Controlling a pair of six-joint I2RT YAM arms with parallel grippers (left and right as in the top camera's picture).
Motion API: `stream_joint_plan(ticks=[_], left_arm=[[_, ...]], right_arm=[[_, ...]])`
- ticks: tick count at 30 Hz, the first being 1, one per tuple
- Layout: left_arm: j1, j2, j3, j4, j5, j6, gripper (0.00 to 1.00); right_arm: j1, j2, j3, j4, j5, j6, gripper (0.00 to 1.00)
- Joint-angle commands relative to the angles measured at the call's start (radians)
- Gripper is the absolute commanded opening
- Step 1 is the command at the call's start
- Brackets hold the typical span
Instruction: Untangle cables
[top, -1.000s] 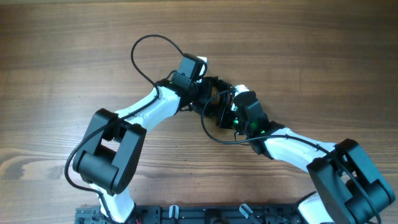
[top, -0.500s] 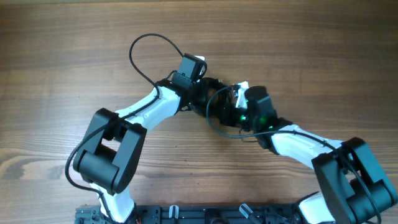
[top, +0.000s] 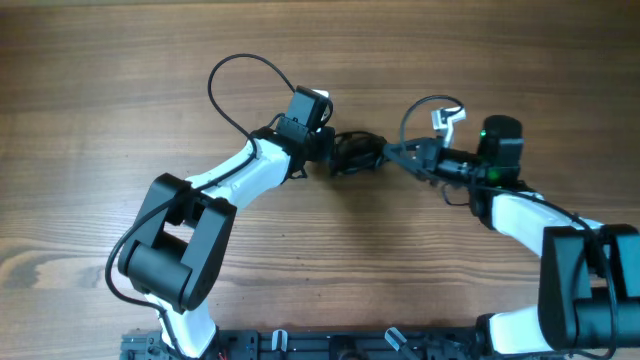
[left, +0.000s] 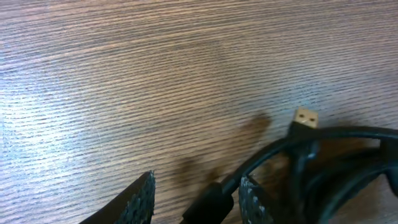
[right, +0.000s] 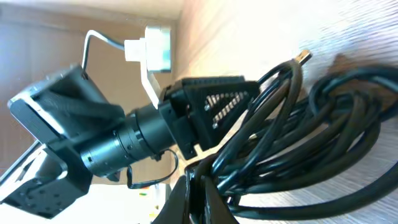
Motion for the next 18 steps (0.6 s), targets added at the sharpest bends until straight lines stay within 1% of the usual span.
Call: stream_joint_plan(ticks=[1,3,9,11,15,16,18], left_arm=[[0.011,0.018,0.01,-0.004,-0.066,0.013,0.47],[0.012,0.018,0.01,-0.005,-0.066,0.013,0.48],[0.012,0.018,0.01,-0.008,-0.064,0.012,0.54],[0.012,0.018,0.01,-0.008,-0.037,0.012,0.54],[0.012,0.018,0.01,-0.007,0.068,0.012,0.56],[0.012,0.018,0.011,-0.006,0.107,0.012,0.59],[0.012,0.018,0.011,0.004,0.233,0.012,0.59]], right_arm=[[-0.016,-0.013,0.001,-0.06,-0.008,-0.042,0.04],[-0.016,-0.013,0.001,-0.127,0.029,-0.073,0.04],[-0.016,-0.013,0.001,-0.397,0.19,-0.262,0.04],[-0.016,-0.013,0.001,-0.462,0.246,-0.311,0.04],[-0.016,-0.013,0.001,-0.575,0.406,-0.333,0.04],[-0.016,-0.013,0.001,-0.595,0.44,-0.334,0.04],[-0.016,-0.013,0.001,-0.617,0.475,-0.334,0.04]])
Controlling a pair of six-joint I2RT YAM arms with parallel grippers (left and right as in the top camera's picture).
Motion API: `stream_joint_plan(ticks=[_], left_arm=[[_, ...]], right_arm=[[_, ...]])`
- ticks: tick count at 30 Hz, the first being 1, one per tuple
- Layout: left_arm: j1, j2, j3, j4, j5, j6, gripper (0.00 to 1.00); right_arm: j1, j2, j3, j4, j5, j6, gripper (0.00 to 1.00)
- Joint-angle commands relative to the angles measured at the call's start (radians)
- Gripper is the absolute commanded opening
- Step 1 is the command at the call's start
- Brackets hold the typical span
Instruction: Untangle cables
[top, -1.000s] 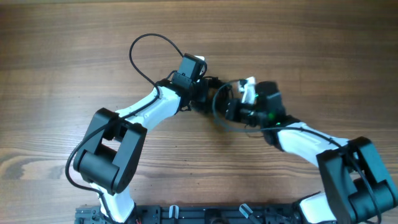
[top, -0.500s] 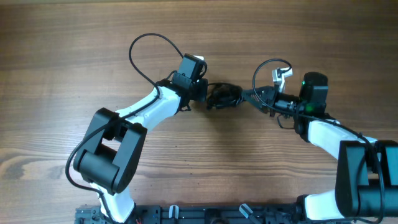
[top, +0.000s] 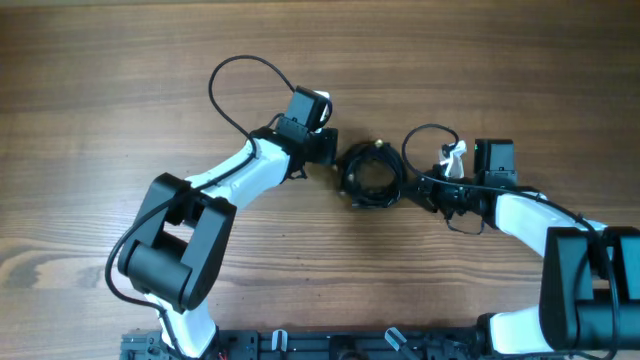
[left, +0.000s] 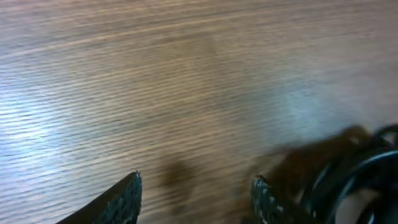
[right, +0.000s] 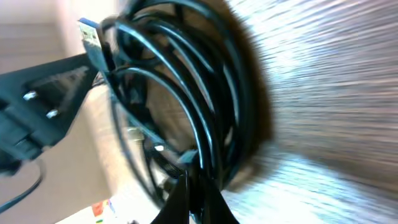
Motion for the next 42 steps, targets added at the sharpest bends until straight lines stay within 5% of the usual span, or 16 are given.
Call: stream_joint_plan(ticks=[1,7,13,29,34,42], left_arm=[[0.01,0.017,0.011,0.013,0.216,0.01,0.6],[0.01,0.017,0.012,0.022,0.33,-0.046,0.62],[0.01,0.013,0.013,0.029,0.396,-0.046,0.63],[0.097,-0.066,0.013,-0.026,0.381,-0.045,0.65],[0.098,-0.08,0.013,-0.036,0.515,-0.038,0.49],[-0.087,-0.062,0.013,-0.039,0.201,0.064,0.49]], right_arm=[[-0.002,-0.008,-0.002,-0.031,0.166,-0.027,0.04],[-0.002,-0.008,-0.002,-0.036,0.165,-0.028,0.05],[-0.002,-0.008,-0.002,-0.102,0.157,-0.028,0.24],[0.033,-0.008,-0.002,-0.089,0.14,-0.105,0.29],[0.033,-0.008,-0.002,-0.069,0.088,-0.154,0.29],[0.033,-0.008,-0.002,-0.063,0.065,-0.159,0.29]])
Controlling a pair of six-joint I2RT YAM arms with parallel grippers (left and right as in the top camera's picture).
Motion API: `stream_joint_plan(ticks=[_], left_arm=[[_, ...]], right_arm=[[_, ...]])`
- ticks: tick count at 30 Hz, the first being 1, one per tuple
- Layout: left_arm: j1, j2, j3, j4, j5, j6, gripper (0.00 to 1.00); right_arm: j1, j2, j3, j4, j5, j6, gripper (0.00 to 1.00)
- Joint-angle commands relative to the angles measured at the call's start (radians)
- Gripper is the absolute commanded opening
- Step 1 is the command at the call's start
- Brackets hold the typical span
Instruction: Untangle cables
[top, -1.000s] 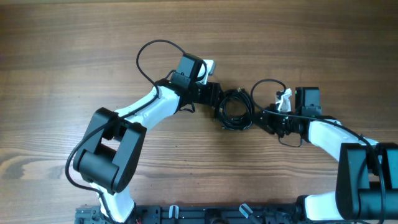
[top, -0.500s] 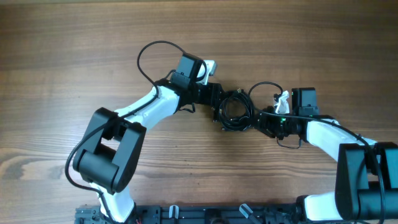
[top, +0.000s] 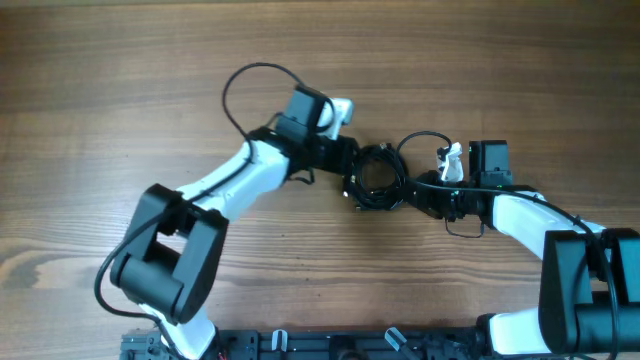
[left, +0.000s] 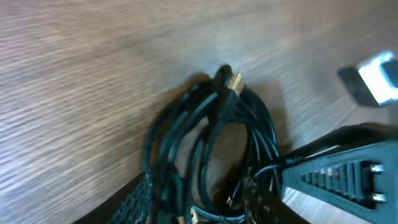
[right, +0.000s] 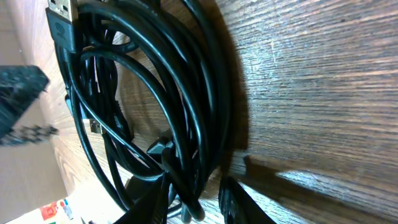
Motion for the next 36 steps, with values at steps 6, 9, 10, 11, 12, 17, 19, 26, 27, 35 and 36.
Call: stream_joint_plan(ticks=[6,9,10,11,12,17,19,26,27,35,36], left_arm=[[-0.086,0.07,0.013,0.037,-0.18,0.041,0.43],[-0.084,0.093,0.013,0.042,-0.231,0.041,0.41],[-0.084,0.098,0.013,0.045,-0.231,0.041,0.41],[-0.084,0.101,0.013,0.049,-0.231,0.041,0.41],[-0.084,0.108,0.013,0.051,-0.231,0.042,0.4],[-0.084,0.117,0.013,0.056,-0.231,0.041,0.4],[-0.084,0.118,0.013,0.056,-0.232,0.042,0.4],[-0.084,0.119,0.013,0.056,-0.232,0.041,0.39],[-0.084,0.119,0.013,0.056,-0.232,0.041,0.39],[-0.084,0.164,0.006,0.07,-0.273,0.041,0.37],[-0.084,0.18,0.006,0.078,-0.273,0.041,0.37]], right_arm=[[0.004,0.002,-0.008,0.005,-0.047,-0.047,0.27],[0.004,0.002,-0.008,0.005,-0.047,-0.047,0.17],[0.004,0.002,-0.008,0.006,-0.047,-0.047,0.15],[0.004,0.002,-0.008,0.006,-0.047,-0.047,0.14],[0.004,0.002,-0.008,0.006,-0.047,-0.047,0.13],[0.004,0.002,-0.008,0.006,-0.047,-0.032,0.04],[0.004,0.002,-0.008,0.003,-0.047,0.039,0.04],[0.004,0.002,-0.007,0.027,-0.204,-0.035,0.04],[0.002,0.002,-0.003,0.033,-0.261,-0.067,0.04],[-0.114,0.0,0.01,0.156,-0.605,-0.063,0.04],[-0.138,0.0,0.01,0.17,-0.628,-0.061,0.04]])
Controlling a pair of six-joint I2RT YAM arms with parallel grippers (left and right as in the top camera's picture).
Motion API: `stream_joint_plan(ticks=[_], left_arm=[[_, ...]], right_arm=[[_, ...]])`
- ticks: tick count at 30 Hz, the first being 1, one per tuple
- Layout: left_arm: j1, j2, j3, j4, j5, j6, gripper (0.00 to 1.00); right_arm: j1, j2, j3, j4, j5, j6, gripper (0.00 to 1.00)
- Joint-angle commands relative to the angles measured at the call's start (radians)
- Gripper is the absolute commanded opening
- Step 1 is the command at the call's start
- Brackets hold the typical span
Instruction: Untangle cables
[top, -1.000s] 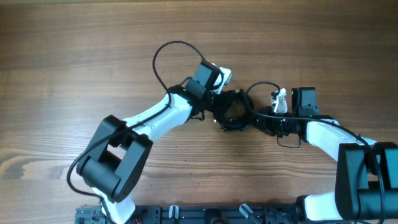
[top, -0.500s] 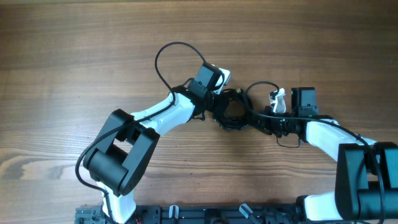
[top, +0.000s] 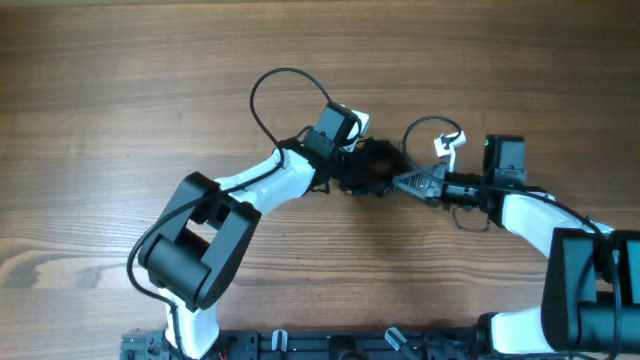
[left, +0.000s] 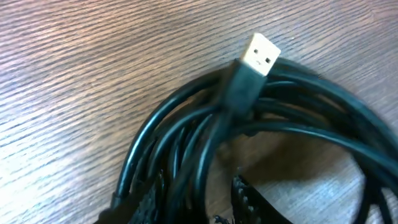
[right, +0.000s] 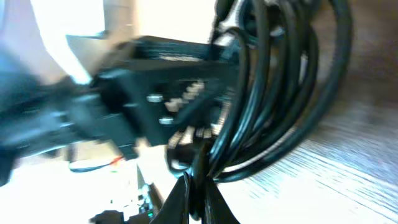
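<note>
A coil of black cables (top: 375, 158) sits at the table's middle, between both grippers. My left gripper (top: 352, 172) meets it from the left. In the left wrist view, the left gripper (left: 198, 200) has several strands of the coil (left: 186, 137) packed between its fingers, and a USB plug (left: 260, 53) pokes out on top. My right gripper (top: 398, 183) comes from the right. In the right wrist view, the right gripper (right: 200, 186) is shut on a few strands of the coil (right: 292, 106), which rises tilted off the wood.
The left arm's own thin cable loop (top: 288, 80) arches behind the coil. A white connector (top: 447, 141) sticks up on the right wrist. A black rack (top: 300, 345) runs along the table's front edge. Bare wood (top: 120, 120) lies all around.
The coil lay flat with the right fingers apart around strands. Now the right gripper is shut on strands and the coil stands tilted, a little farther back. The left gripper has closed onto its left side.
First both grippers held the coil between them. Then the left gripper was open and off it, and the coil lay to the right in the right gripper. Later the left gripper hovered over the flat coil. Now both grip it again.
</note>
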Motion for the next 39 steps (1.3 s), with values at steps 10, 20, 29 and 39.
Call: stream_joint_plan(ticks=[10,20,29,39], left_arm=[[0.005,0.112,0.0,0.018,-0.097,0.016,0.36],[0.005,0.129,0.0,0.031,-0.138,0.016,0.35],[0.005,0.129,0.0,0.052,-0.138,0.016,0.35],[0.031,0.116,0.013,0.036,-0.137,0.017,0.38]], right_arm=[[-0.264,0.0,0.005,0.035,-0.113,-0.05,0.04],[-0.569,0.0,-0.021,-0.018,-0.086,-0.047,0.04],[-0.42,0.0,-0.048,-0.104,-0.045,-0.127,0.29],[-0.147,-0.06,0.051,-0.079,0.232,-0.074,0.45]])
